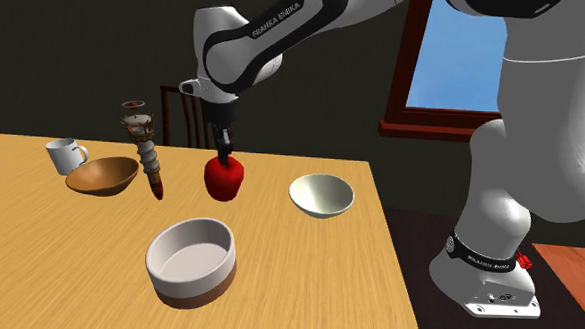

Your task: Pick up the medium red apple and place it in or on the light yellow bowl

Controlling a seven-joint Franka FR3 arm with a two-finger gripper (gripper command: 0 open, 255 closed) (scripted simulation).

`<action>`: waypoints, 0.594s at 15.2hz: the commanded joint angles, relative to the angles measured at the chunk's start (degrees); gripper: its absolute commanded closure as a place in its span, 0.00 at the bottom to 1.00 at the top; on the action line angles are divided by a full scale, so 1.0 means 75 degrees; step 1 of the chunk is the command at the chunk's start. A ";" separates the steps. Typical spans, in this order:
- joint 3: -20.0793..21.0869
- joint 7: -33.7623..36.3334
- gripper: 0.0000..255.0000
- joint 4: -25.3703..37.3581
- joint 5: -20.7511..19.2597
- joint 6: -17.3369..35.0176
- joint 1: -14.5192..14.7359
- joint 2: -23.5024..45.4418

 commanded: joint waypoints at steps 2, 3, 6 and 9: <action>-0.0017 0.0005 1.00 0.0167 -0.0036 -0.0303 -0.0003 -0.0138; -0.0020 0.0012 1.00 0.0221 -0.0046 -0.0394 -0.0001 -0.0177; -0.0029 0.0030 1.00 0.0394 -0.0076 -0.0672 0.0005 -0.0284; -0.0035 0.0046 1.00 0.0583 -0.0101 -0.0954 0.0009 -0.0378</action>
